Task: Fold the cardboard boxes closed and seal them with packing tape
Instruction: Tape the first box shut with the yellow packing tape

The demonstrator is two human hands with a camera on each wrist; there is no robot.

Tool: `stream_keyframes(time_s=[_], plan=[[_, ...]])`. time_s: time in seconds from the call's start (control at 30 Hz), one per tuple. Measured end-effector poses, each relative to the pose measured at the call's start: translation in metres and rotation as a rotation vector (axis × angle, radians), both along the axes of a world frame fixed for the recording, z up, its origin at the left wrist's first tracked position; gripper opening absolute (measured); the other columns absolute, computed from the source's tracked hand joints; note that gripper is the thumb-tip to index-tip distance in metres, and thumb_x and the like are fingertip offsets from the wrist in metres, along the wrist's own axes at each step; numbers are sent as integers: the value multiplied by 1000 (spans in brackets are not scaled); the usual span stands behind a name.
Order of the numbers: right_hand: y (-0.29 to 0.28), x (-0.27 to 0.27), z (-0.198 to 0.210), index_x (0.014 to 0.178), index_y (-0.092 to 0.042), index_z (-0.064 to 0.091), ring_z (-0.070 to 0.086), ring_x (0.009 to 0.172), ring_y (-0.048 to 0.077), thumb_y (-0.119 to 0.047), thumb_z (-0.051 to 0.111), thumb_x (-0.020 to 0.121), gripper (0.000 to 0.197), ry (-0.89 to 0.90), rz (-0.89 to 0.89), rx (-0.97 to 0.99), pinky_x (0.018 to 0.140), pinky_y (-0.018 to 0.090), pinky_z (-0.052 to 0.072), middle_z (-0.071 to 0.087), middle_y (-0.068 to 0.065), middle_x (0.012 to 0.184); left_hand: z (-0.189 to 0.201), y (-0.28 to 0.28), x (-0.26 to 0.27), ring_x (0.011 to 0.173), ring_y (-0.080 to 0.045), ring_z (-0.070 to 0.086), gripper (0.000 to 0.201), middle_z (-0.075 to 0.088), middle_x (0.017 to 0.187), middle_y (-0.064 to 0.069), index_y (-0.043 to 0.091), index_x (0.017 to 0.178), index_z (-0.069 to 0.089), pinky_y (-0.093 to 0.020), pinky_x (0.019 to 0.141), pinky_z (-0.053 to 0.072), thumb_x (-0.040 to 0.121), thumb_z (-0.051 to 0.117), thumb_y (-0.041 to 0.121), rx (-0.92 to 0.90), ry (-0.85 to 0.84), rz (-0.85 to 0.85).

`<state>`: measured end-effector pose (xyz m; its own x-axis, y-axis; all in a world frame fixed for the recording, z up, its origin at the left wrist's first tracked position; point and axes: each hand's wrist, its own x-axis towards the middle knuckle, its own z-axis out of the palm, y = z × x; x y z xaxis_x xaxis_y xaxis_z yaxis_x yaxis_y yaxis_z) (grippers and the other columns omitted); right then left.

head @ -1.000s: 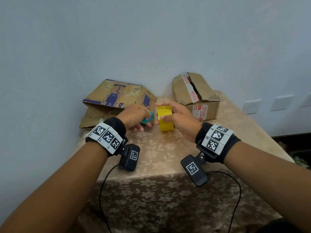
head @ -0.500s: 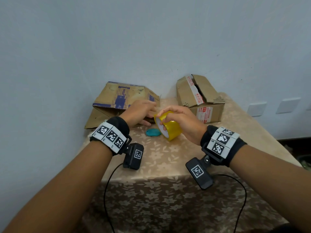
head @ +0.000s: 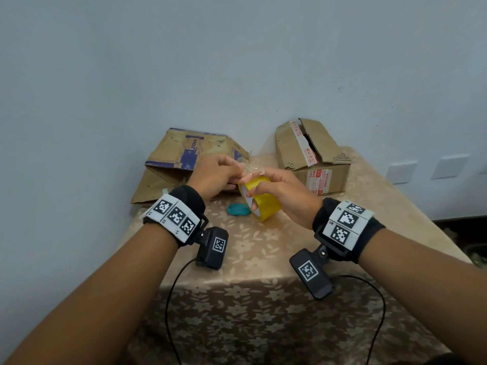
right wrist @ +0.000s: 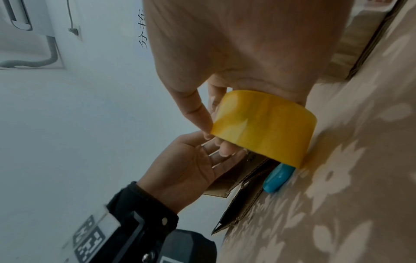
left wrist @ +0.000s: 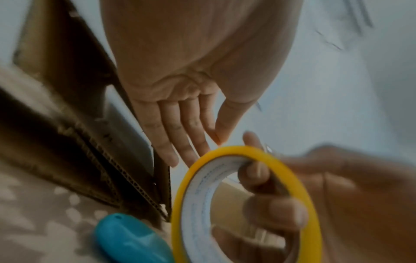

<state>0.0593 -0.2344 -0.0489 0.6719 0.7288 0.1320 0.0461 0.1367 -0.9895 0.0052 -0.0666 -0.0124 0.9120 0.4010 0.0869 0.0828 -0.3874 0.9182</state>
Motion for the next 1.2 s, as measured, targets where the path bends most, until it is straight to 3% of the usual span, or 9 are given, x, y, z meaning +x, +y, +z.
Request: stream_keyframes(time_s=[0.1, 0.27, 0.33, 0.43, 0.57, 0.7, 0.83, 1.07, 1.2], plan=[[1, 2, 1, 109, -5, 71, 64, 62, 24, 6, 62, 90, 24, 23, -26, -15, 71, 36, 56, 69, 20, 94, 4, -8, 2, 77, -18, 74, 7, 76, 95, -9, 17, 97, 57, -44, 84, 61, 102, 54, 19, 208, -83, 59], [1, 5, -1, 110, 3, 66, 62, 63, 24, 7, 61, 90, 21, 69, -39, 3, 74, 32, 57, 72, -7, 76, 13, -20, 3, 72, -27, 75, 11, 75, 81, -9, 21, 102, 41, -52, 75, 62, 110, 35, 26, 249, -216, -1], [0, 4, 0, 115, 5, 64, 63, 73, 28, 6, 60, 91, 24, 83, -42, 4, 73, 28, 58, 73, 0, 79, 15, -25, 2, 73, -27, 75, 11, 75, 80, -11, 20, 103, 42, -53, 74, 62, 111, 36, 24, 210, -240, -11], [2, 6, 1, 122, 7, 62, 65, 90, 31, 5, 62, 90, 32, 104, -65, -12, 76, 28, 58, 71, 20, 100, 16, -28, -2, 69, -25, 74, 10, 74, 80, -9, 15, 107, 43, -52, 70, 62, 110, 37, 23, 266, -284, -10], [7, 8, 0, 111, -3, 59, 67, 72, 25, 2, 62, 93, 19, 74, -43, -42, 83, 42, 55, 70, 11, 78, 12, -29, -5, 68, -21, 73, 10, 74, 76, -5, 15, 108, 44, -51, 70, 62, 109, 39, 24, 335, -359, 12], [8, 9, 2, 117, -5, 59, 68, 69, 22, 2, 60, 95, 23, 65, -42, -59, 82, 40, 57, 68, 20, 92, 13, -32, -4, 68, -24, 74, 6, 73, 75, -6, 19, 107, 43, -50, 68, 62, 109, 39, 22, 354, -396, -23], [8, 7, 2, 115, -13, 58, 68, 70, 21, 0, 59, 98, 21, 115, -34, -40, 75, 35, 57, 65, 16, 93, 15, -35, -5, 67, -24, 73, 7, 73, 76, -8, 16, 107, 43, -48, 69, 63, 110, 39, 21, 298, -391, -13], [5, -1, 3, 107, -15, 55, 69, 77, 26, -6, 54, 104, 10, 196, -53, -1, 79, 40, 57, 68, 16, 88, 13, -30, -2, 70, -26, 74, 7, 73, 81, -12, 16, 110, 41, -45, 65, 64, 111, 36, 20, 182, -343, 28], [5, -1, 3, 106, -19, 58, 73, 88, 32, -10, 56, 103, 9, 154, -86, -42, 83, 47, 59, 70, 21, 105, 13, -29, -1, 70, -27, 74, 8, 72, 82, -14, 18, 109, 41, -46, 66, 64, 111, 35, 22, 157, -353, 19]])
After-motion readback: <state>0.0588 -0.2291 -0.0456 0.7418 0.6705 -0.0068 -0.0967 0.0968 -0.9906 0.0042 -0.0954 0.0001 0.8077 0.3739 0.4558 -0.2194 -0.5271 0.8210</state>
